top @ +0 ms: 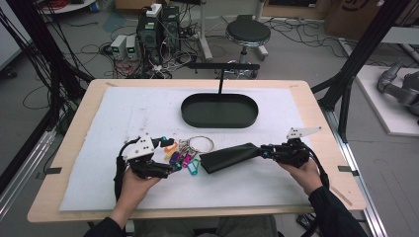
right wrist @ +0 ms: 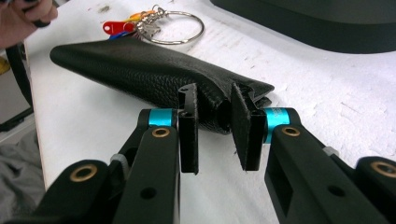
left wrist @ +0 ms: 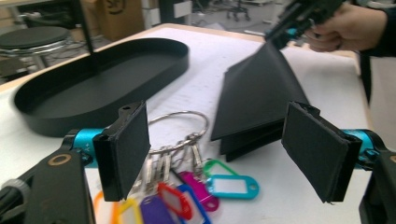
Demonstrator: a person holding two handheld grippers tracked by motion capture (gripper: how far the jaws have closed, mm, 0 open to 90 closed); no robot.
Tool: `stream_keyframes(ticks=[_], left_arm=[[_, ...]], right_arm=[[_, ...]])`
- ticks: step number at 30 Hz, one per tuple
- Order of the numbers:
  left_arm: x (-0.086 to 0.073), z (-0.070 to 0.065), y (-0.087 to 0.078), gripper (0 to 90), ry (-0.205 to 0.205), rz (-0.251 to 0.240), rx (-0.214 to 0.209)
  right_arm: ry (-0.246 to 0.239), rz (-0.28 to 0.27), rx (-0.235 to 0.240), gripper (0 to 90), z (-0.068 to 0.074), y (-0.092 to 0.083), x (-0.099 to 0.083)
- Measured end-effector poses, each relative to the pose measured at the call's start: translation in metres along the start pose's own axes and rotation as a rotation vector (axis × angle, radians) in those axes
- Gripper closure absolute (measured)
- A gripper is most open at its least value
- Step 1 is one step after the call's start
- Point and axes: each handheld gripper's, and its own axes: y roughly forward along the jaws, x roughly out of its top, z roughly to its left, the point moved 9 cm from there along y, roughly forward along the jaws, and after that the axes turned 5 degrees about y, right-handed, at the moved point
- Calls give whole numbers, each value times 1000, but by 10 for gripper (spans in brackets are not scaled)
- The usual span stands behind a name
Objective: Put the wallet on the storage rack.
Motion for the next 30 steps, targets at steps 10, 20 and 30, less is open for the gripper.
stream_keyframes(ticks=[10,20,30], left_arm=[[-4,-36,35,266,92,51,-114],[-12,-54,61,325,231,120,-108],[-15,-57,74,545,349,159,-79]], right_arm=[[20,-6,-2,746,0,1,3],[31,-8,-1,746,0,1,5],[26,-18,-9,741,-1,2,7]])
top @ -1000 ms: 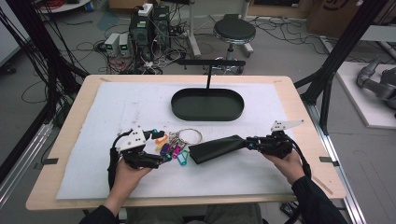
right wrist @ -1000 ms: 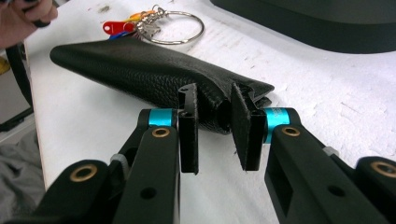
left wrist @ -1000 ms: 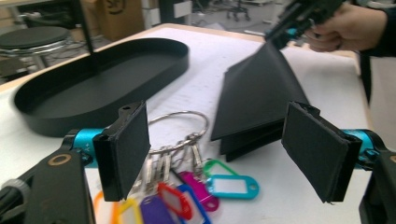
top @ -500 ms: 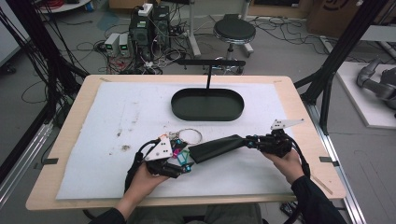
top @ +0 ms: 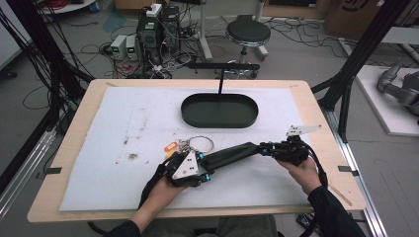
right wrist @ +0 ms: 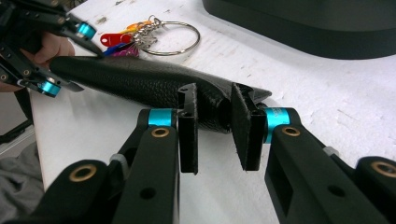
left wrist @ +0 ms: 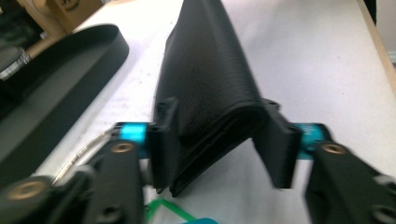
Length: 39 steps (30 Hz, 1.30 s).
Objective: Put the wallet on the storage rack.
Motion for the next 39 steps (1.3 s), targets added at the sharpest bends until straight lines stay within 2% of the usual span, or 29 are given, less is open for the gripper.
stream_keyframes(ticks=[2,6,9,10,11,12,13,14,16,17,19,23,25,26,27,29,34,35,39], left_arm=[[1,1,-2,610,22,-5,9],[3,7,-5,701,29,-21,25],[4,11,-8,743,31,-33,35],[4,14,-9,748,9,-48,31],[4,14,-9,753,9,-48,31],[5,19,-13,755,-29,-73,31],[5,19,-13,756,-29,-73,31],[5,24,-17,759,-53,-96,31],[7,28,-22,762,-73,-119,30],[7,28,-22,762,-73,-119,30],[10,31,-26,763,-85,-143,27],[18,36,-35,764,-154,-212,-4],[19,37,-37,764,-166,-226,-10],[21,38,-40,765,-195,-260,-24],[21,38,-40,765,-195,-260,-24],[26,39,-45,766,-240,-319,-65],[33,37,-50,766,-250,-369,-122],[35,36,-51,765,-252,-377,-143],[35,34,-50,765,-262,-387,-171]], right_arm=[[4,-2,1,737,0,-1,0],[4,-14,5,719,1,-1,2],[-14,-22,2,713,0,-2,3],[-26,-36,1,732,2,-4,4],[-32,-41,-1,734,2,-4,5],[-50,-53,-7,706,2,-6,6],[-45,-60,-10,682,2,-7,7],[-55,-76,-6,640,2,-9,8],[-61,-97,-9,572,1,-12,10],[-62,-106,-9,570,0,-13,11],[-84,-135,-8,502,1,-17,14],[-97,-170,15,423,3,-21,17],[-108,-174,34,400,6,-22,17],[-119,-175,39,388,6,-23,18],[-124,-174,49,381,8,-22,17],[-131,-171,57,370,10,-22,17],[-154,-166,94,354,16,-21,16],[-178,-161,128,354,21,-20,16],[-218,-145,161,367,29,-17,13]])
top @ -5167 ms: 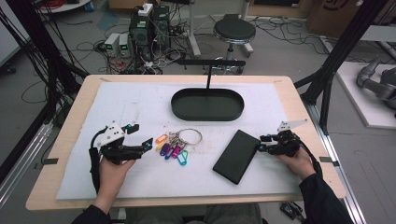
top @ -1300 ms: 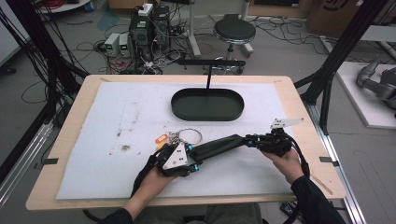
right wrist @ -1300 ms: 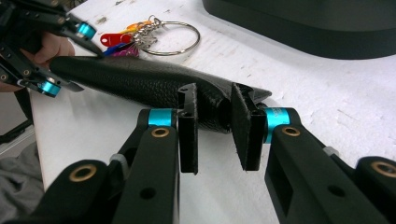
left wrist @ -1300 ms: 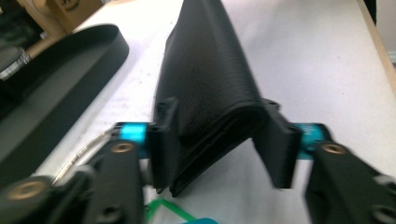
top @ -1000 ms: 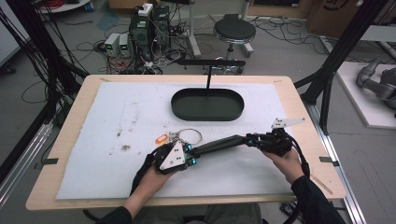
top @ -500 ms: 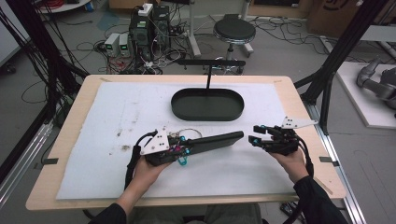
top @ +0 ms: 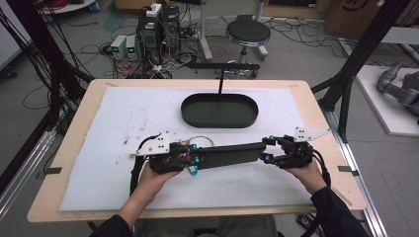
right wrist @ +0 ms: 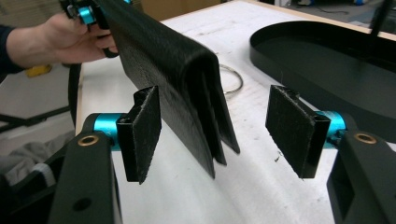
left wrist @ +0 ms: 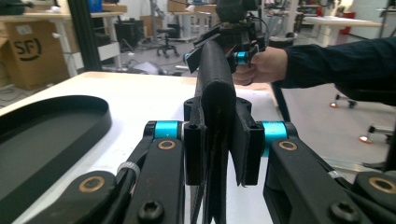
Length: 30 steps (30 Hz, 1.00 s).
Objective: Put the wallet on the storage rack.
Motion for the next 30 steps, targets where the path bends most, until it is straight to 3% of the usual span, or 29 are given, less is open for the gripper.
stream_keyframes(ticks=[6,7,8,9,11,14,17,18,19,20,22,26,30], left_arm=[[0,-3,3,765,-18,-9,-30],[0,-2,2,764,-25,-18,-32],[0,-2,2,764,-25,-18,-32],[0,-1,1,763,-26,-20,-29],[0,0,0,761,-31,-25,-21],[-2,2,-1,728,-25,-21,-6],[-8,6,2,606,-23,26,30],[-8,6,2,563,-23,26,30],[-11,7,3,563,-32,49,33],[-17,8,6,501,-41,81,35],[-19,8,6,454,-39,88,41],[-29,8,12,444,-12,155,49],[-34,9,16,429,-25,185,53]], right_arm=[[-45,43,26,483,8,8,-4],[-64,53,36,559,11,10,-6],[-64,53,36,559,11,10,-6],[-84,59,33,638,13,10,-6],[-88,61,37,666,13,10,-6],[-79,59,81,742,16,6,-6],[-72,56,94,761,19,6,-5],[-77,55,93,763,19,6,-4],[-77,55,93,763,19,6,-4],[-82,56,96,769,21,6,-4],[-86,56,100,770,21,6,-4],[-81,55,107,772,22,6,-4],[-72,44,115,774,24,6,-2]])
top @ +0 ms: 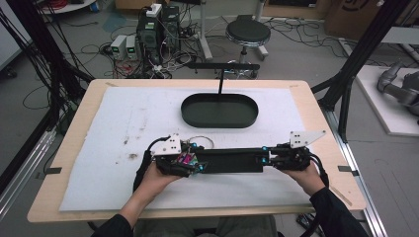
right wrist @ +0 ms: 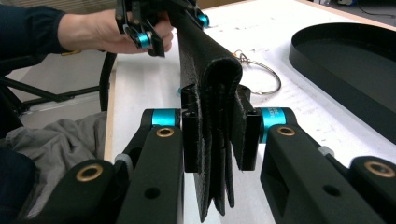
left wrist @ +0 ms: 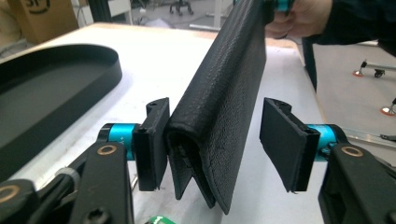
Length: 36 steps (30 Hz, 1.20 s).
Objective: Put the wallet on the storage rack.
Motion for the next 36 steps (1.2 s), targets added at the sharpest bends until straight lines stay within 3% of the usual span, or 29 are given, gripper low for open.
stream_keyframes(ticks=[6,10,11,12,14,19,20,24,28,32,36], left_arm=[[-8,0,8,409,-26,41,-11],[-7,-4,5,633,0,27,-42],[-6,-6,3,633,1,10,-64],[-5,-6,3,690,0,1,-68],[-3,-7,1,720,5,-11,-79],[4,-10,-4,737,26,-15,-118],[4,-10,-4,737,26,-15,-118],[9,-8,-8,739,21,-20,-116],[11,-7,-12,739,34,-5,-108],[12,-8,-12,738,50,4,-118],[12,-10,-11,737,58,5,-124]], right_arm=[[-10,-21,23,774,4,1,4],[-15,-19,15,773,4,1,3],[-10,-21,22,773,5,1,4],[-15,-30,13,770,4,-1,5],[-16,-35,13,763,4,-1,5],[-32,-24,12,712,5,-1,4],[-32,-24,12,712,5,-1,4],[-24,23,-22,555,2,4,-2],[-46,32,-47,524,2,8,-3],[-58,49,-65,537,2,12,-4],[-80,52,-63,660,4,14,-4]])
